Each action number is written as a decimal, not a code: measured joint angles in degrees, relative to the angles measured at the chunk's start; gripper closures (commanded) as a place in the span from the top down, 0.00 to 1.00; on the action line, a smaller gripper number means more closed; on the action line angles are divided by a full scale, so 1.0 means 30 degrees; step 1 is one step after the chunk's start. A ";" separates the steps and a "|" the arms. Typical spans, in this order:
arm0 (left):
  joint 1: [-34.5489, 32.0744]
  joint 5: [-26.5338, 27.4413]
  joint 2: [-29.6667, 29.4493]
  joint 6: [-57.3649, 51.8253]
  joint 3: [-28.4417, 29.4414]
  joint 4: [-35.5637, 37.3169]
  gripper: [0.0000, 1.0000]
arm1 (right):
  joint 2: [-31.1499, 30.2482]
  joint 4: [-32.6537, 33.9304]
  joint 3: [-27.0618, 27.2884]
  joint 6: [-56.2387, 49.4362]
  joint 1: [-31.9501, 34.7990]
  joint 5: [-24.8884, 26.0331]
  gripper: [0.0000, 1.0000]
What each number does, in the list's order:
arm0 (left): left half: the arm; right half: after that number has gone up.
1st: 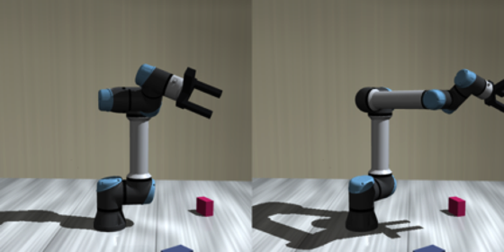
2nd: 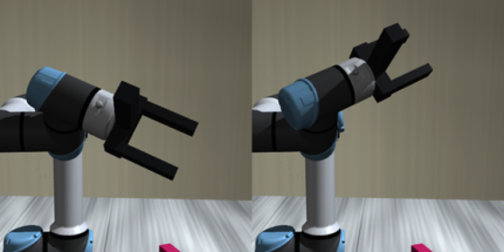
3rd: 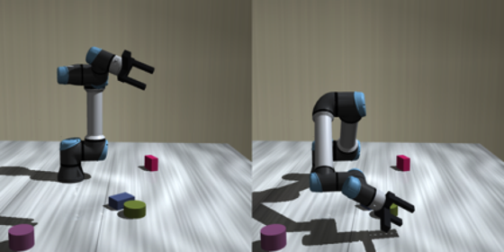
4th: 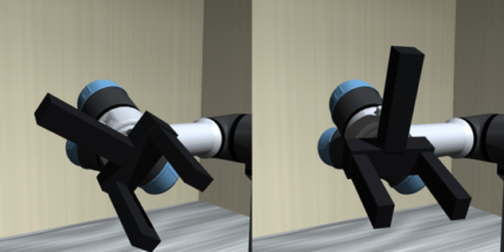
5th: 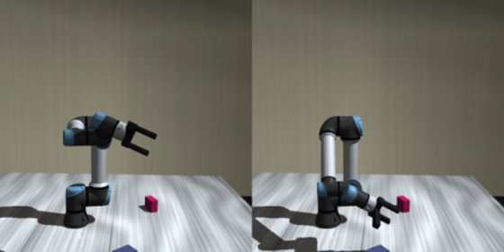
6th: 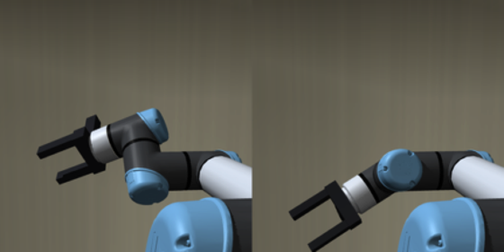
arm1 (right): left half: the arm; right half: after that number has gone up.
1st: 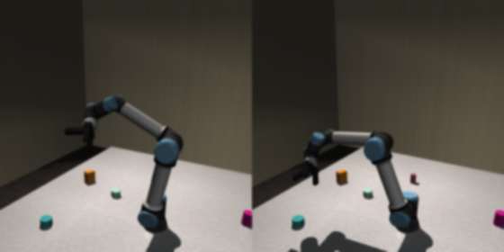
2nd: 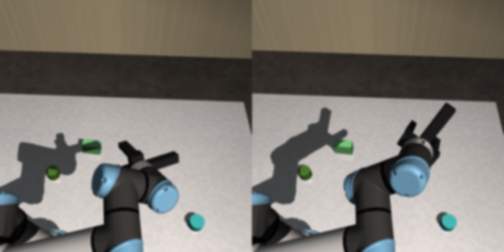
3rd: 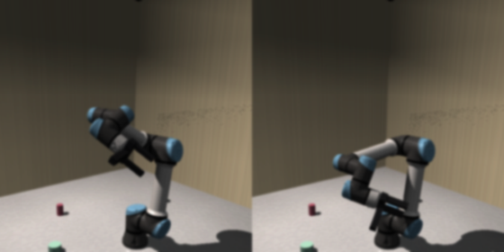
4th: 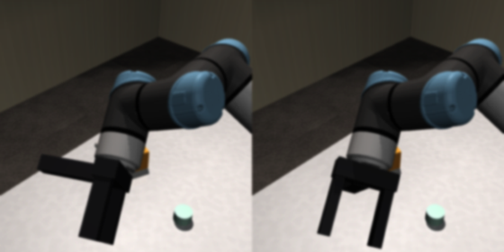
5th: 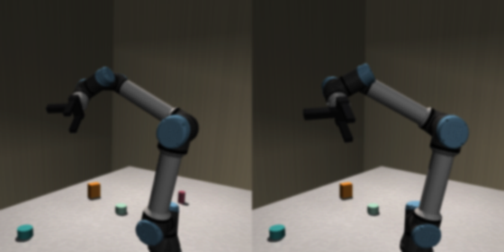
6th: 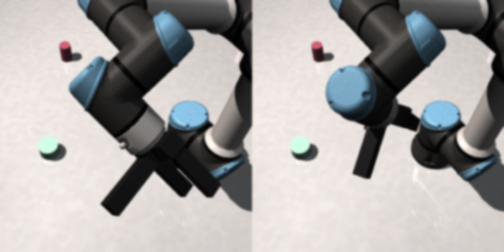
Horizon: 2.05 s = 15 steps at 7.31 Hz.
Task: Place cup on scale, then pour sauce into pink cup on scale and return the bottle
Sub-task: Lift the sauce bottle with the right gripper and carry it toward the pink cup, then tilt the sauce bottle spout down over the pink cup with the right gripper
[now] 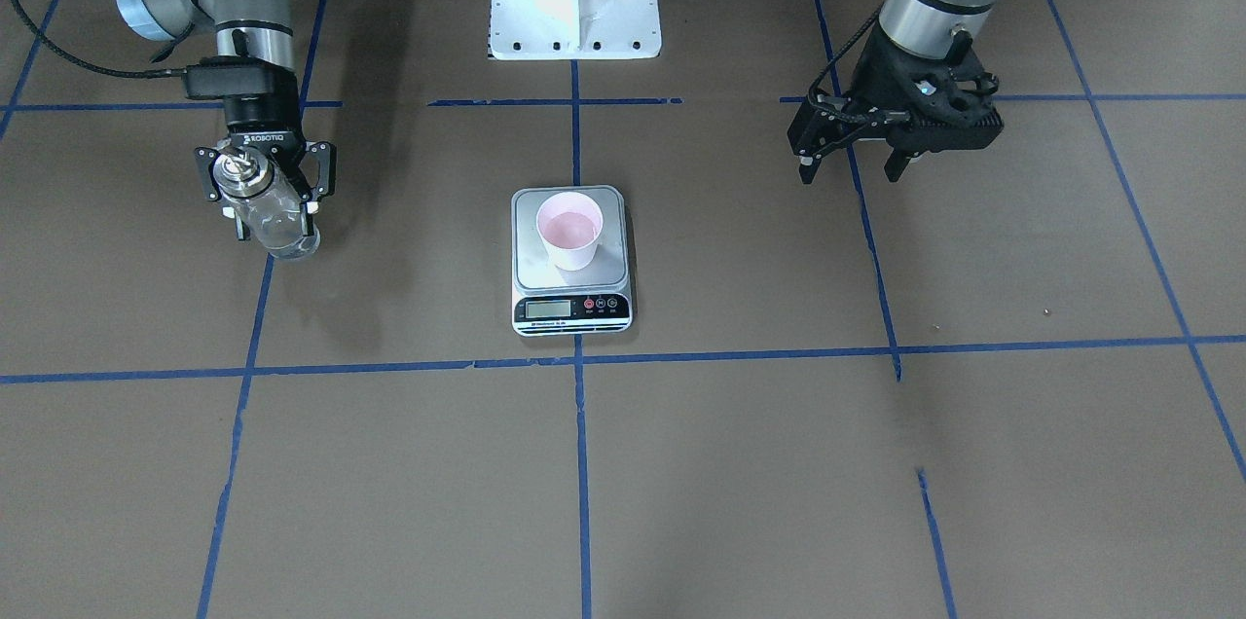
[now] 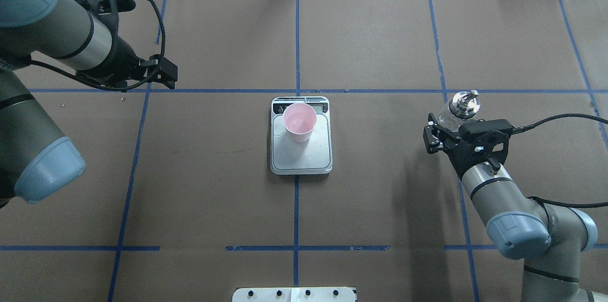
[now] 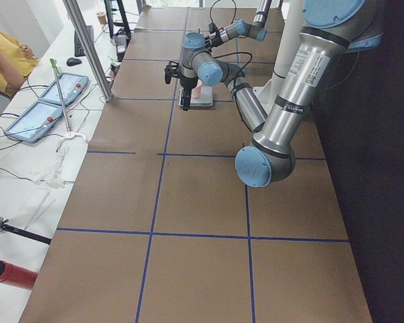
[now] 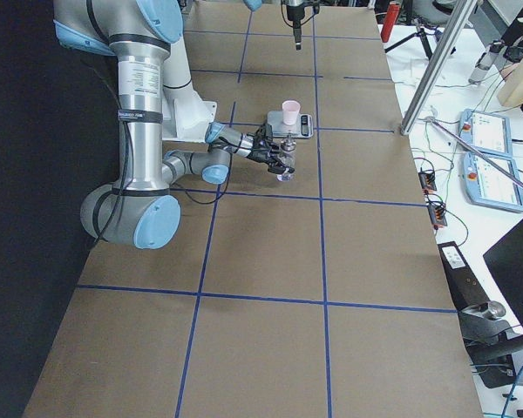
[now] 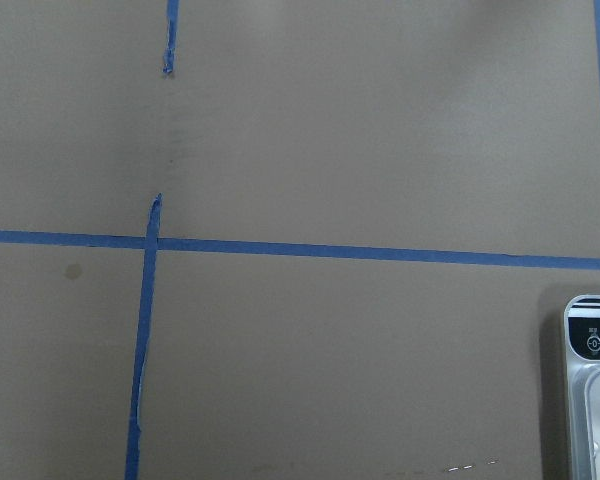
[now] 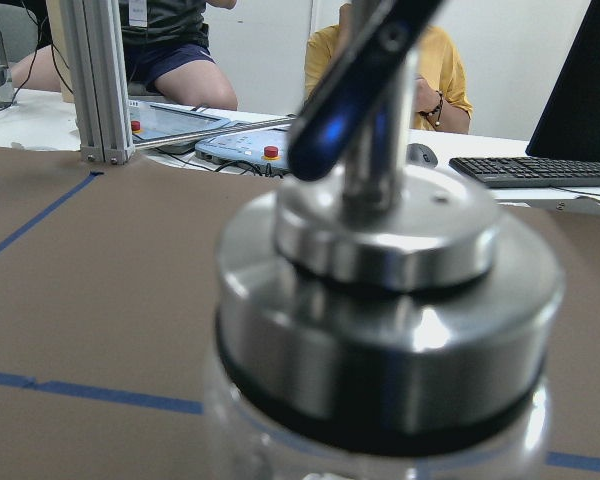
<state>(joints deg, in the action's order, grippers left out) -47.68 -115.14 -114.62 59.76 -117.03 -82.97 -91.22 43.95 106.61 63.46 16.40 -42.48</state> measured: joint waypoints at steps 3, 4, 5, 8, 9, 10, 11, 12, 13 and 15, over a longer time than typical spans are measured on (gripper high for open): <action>-0.0014 -0.0018 0.0046 0.0000 0.0034 0.0000 1.00 | 0.3439 0.5040 0.0285 -0.0385 -0.0056 0.0029 0.00; -0.0014 -0.0025 0.0048 -0.0005 0.0040 0.0001 1.00 | 0.4976 0.7514 0.0380 -0.0698 -0.0066 0.0117 0.00; -0.0014 -0.0027 0.0047 -0.0018 0.0053 0.0000 1.00 | 0.5887 0.8935 0.0413 -0.1268 -0.0069 0.0218 0.00; -0.0033 -0.0029 0.0078 -0.0043 0.0038 -0.0006 1.00 | 0.6786 1.0402 0.0243 -0.3361 -0.0153 0.0538 0.00; -0.0050 -0.0029 0.0084 -0.0196 0.0049 -0.0012 1.00 | 0.7327 1.1208 0.0150 -0.4881 -0.0206 0.0562 0.00; -0.0071 -0.0029 0.0088 -0.0455 0.0061 -0.0007 1.00 | 0.7994 1.1848 0.0009 -0.6537 -0.0265 0.0606 0.00; -0.0086 -0.0029 0.0089 -0.0670 0.0070 -0.0003 1.00 | 0.8558 1.2695 -0.0139 -0.7739 -0.0299 0.0866 0.00; -0.0094 -0.0029 0.0089 -0.0767 0.0074 -0.0001 1.00 | 0.8990 1.3861 -0.0208 -0.9022 -0.0330 0.1605 0.00; -0.0101 -0.0029 0.0090 -0.0801 0.0084 0.0000 1.00 | 0.9338 1.4801 -0.0248 -1.0505 -0.0347 0.2455 0.00; -0.0102 -0.0029 0.0109 -0.0812 0.0083 0.0000 1.00 | 0.9628 1.5890 -0.0522 -1.1911 -0.0365 0.3221 0.00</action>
<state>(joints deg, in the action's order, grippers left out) -47.99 -115.22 -114.29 57.33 -116.78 -82.97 -62.34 91.62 105.04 27.72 15.30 -32.81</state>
